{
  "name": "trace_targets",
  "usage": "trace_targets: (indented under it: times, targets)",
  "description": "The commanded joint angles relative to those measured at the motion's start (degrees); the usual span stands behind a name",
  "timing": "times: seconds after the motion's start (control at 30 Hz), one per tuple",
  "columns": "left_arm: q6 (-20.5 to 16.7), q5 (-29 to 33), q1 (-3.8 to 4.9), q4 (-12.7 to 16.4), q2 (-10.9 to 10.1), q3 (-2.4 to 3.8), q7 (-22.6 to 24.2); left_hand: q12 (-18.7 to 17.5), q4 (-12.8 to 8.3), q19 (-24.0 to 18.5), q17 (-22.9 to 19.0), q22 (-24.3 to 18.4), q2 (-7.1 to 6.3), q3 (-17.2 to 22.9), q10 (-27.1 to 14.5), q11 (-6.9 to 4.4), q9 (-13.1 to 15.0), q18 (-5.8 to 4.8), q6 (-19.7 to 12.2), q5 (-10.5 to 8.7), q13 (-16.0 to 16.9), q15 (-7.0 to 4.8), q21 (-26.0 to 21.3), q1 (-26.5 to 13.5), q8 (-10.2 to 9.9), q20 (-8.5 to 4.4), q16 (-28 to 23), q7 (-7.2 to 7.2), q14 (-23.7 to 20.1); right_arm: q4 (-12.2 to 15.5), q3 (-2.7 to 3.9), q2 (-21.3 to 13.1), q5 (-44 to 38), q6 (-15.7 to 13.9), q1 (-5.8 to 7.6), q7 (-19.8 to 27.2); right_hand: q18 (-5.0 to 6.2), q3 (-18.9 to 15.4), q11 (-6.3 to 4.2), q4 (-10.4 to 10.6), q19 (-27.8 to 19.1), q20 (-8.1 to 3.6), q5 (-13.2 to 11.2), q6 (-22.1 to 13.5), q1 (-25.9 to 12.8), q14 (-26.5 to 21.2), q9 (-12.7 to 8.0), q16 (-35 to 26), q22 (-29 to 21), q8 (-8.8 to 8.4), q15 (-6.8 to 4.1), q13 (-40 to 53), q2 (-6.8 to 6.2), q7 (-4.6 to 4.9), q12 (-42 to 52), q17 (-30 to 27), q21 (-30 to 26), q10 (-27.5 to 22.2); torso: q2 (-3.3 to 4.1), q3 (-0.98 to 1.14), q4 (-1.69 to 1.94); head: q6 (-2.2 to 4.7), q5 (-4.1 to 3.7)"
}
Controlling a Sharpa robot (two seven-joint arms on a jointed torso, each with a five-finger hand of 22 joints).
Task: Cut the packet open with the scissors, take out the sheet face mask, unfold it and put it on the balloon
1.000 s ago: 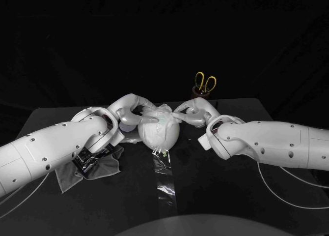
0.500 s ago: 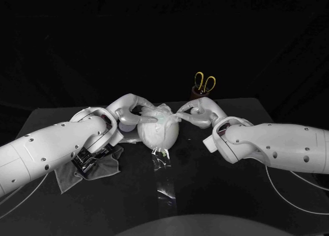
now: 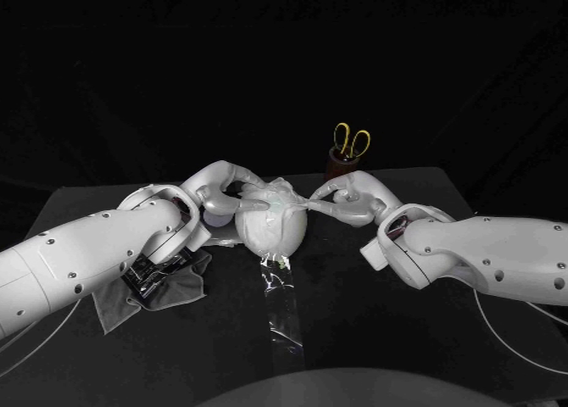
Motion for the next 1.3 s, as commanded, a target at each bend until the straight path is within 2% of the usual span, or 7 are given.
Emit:
trace_targets:
  times: [0.03, 0.23, 0.47, 0.63, 1.03, 1.3]
  targets:
    - [0.9, 0.2, -0.03, 0.0, 0.1, -0.04, -0.2, 0.1, -0.1, 0.0, 0.0, -0.1, 0.39, 0.3, 0.3, 0.07, 0.1, 0.74, 0.2, -0.08, 0.1, 0.02, -0.4, 0.1, 0.1, -0.03, -0.2, 3.13, 0.5, 0.2, -0.02, -0.7, -4.5, 6.4, -0.06, -2.7, -0.80, 0.1, -0.47, -0.3, 6.0, -0.29, 0.3, 0.6, 0.5, 6.1, 1.8, 0.2, 15.1, 0.91, -0.34, 15.1, -0.26, -0.52, 0.2, 15.1, 0.4, 6.0, 0.02, -0.04, 0.04, -0.14, -0.11]
    - [0.8, 0.2, -0.03, 0.0, 0.1, -0.04, -0.2, 0.1, -0.1, 0.0, 0.0, -0.1, 0.39, 0.3, 0.3, 0.07, 0.1, 0.74, 0.2, -0.08, 0.1, 0.02, -0.4, 0.1, 0.1, -0.03, -0.2, 3.13, 0.5, -0.7, -0.13, -1.9, -9.0, 11.0, -0.19, -5.4, -0.80, 0.2, -0.48, -0.4, 6.0, -0.31, 0.3, 0.6, 0.5, 6.1, 1.9, 0.2, 15.1, 0.97, -0.35, 15.1, -0.30, -0.53, 0.2, 15.1, 0.4, 6.0, -0.01, -0.04, 0.01, -0.36, -0.22]
    - [0.8, 0.3, -0.03, -0.1, 0.0, -0.05, -0.1, 0.1, -0.1, 0.0, 0.0, -0.1, 0.39, 0.3, 0.3, 0.07, 0.1, 0.74, 0.2, -0.08, 0.1, 0.02, -0.4, 0.1, 0.1, -0.03, -0.2, 3.13, 0.5, -2.3, -0.18, -3.3, -13.4, 13.5, -0.24, -6.4, -0.80, 0.2, -0.50, -0.5, 6.0, -0.35, 0.3, 0.7, 0.4, 6.1, 2.0, 0.2, 15.1, 1.14, -0.37, 15.1, -0.42, -0.57, 0.2, 15.1, 0.4, 6.0, 0.01, 0.03, -0.04, -0.53, -0.29]
    - [0.7, 0.3, -0.03, -0.1, 0.0, -0.05, -0.1, 0.1, -0.1, 0.1, 0.0, -0.1, 0.37, 0.3, 0.3, 0.05, 0.0, 0.74, 0.1, -0.08, 0.1, 0.00, -0.4, 0.2, 0.1, -0.05, -0.2, 3.12, 0.5, -3.5, -0.20, -3.6, -14.7, 14.5, -0.25, -6.5, -0.80, 0.2, -0.51, -0.5, 6.0, -0.36, 0.3, 0.7, 0.4, 6.1, 2.0, 0.2, 15.1, 1.16, -0.38, 15.1, -0.44, -0.57, 0.2, 15.1, 0.4, 6.0, 0.02, 0.03, -0.11, -0.69, -0.29]
    - [0.8, 0.4, -0.03, -0.1, 0.0, -0.07, -0.2, 0.1, -0.1, 0.1, 0.0, -0.1, 0.35, 0.3, 0.3, 0.04, 0.1, 0.74, 0.2, -0.08, 0.1, -0.01, -0.4, 0.2, 0.1, -0.06, -0.3, 3.11, 0.5, -5.9, -0.21, -2.8, -15.6, 16.7, -0.25, -6.3, -0.80, 0.2, -0.53, -0.5, 6.0, -0.38, 0.3, 0.7, 0.4, 6.1, 2.0, 0.2, 15.1, 1.25, -0.39, 15.1, -0.50, -0.60, 0.2, 15.1, 0.4, 6.0, 0.03, 0.04, -0.01, -0.97, -0.51]
    - [0.8, 0.4, -0.03, -0.1, 0.1, -0.08, -0.3, 0.1, -0.1, 0.1, 0.0, -0.1, 0.35, 0.3, 0.3, 0.04, 0.1, 0.74, 0.2, -0.08, 0.1, -0.01, -0.4, 0.2, 0.1, -0.06, -0.3, 3.11, 0.5, -6.7, -0.23, -1.9, -16.4, 15.1, -0.25, -6.3, -0.80, 0.2, -0.55, -0.6, 6.0, -0.42, 0.3, 0.6, 0.2, 6.1, 2.1, 0.2, 15.1, 1.35, -0.42, 15.1, -0.68, -0.61, 0.2, 15.1, 0.4, 6.0, -0.01, -0.03, 0.06, -0.98, -0.60]
